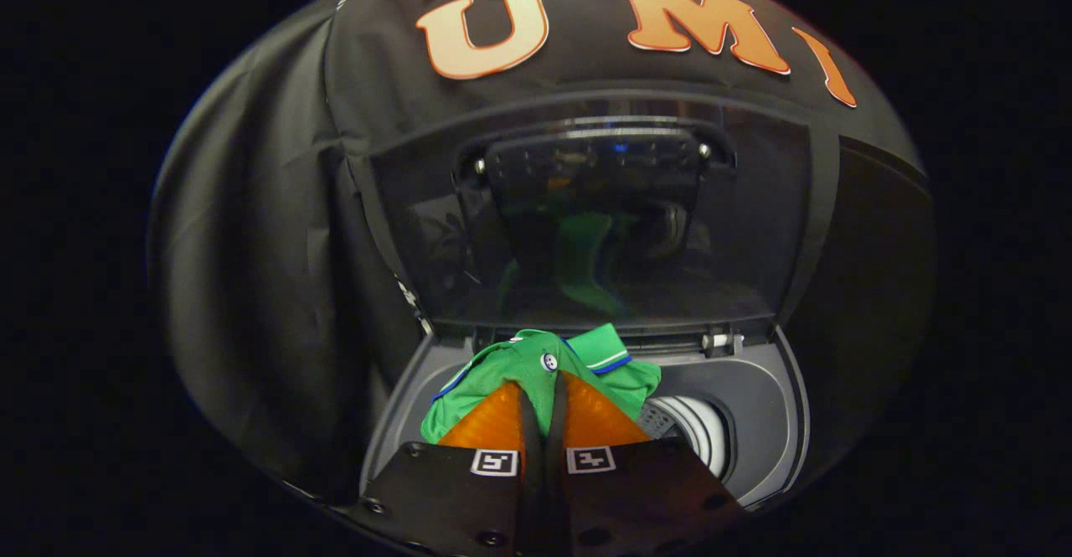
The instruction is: Put the clothes into the washing machine and then close the washing machine lid.
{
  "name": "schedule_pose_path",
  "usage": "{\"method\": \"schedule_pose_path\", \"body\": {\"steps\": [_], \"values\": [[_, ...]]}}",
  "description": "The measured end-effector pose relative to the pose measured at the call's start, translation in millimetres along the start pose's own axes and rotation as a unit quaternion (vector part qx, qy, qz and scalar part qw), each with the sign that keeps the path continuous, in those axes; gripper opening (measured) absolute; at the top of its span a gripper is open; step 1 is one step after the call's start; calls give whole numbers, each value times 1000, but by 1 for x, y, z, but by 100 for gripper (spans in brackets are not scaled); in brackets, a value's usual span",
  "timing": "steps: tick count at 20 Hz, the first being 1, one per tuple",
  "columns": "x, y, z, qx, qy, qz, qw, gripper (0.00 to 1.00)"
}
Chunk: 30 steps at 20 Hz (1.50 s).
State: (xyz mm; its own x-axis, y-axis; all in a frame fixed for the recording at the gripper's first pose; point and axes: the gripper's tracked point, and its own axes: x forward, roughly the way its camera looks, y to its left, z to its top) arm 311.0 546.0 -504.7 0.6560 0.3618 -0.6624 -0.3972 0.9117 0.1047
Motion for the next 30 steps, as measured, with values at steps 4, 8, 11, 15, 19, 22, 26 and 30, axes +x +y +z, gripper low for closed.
{"method": "schedule_pose_path", "body": {"steps": [4, 8, 11, 15, 19, 22, 26, 30], "values": [[21, -20, -59, 12, 78, -30, 996, 8], [37, -31, -107, 68, 175, -55, 981, 8], [40, -33, -113, 87, 188, -67, 976, 8], [41, -33, -112, 83, 195, -70, 975, 8], [43, -31, -104, 76, 192, -63, 976, 8], [36, -29, -101, 76, 205, -60, 974, 45], [32, -26, -100, 75, 202, -57, 975, 99], [18, -18, -84, 68, 176, -51, 981, 99]]}}
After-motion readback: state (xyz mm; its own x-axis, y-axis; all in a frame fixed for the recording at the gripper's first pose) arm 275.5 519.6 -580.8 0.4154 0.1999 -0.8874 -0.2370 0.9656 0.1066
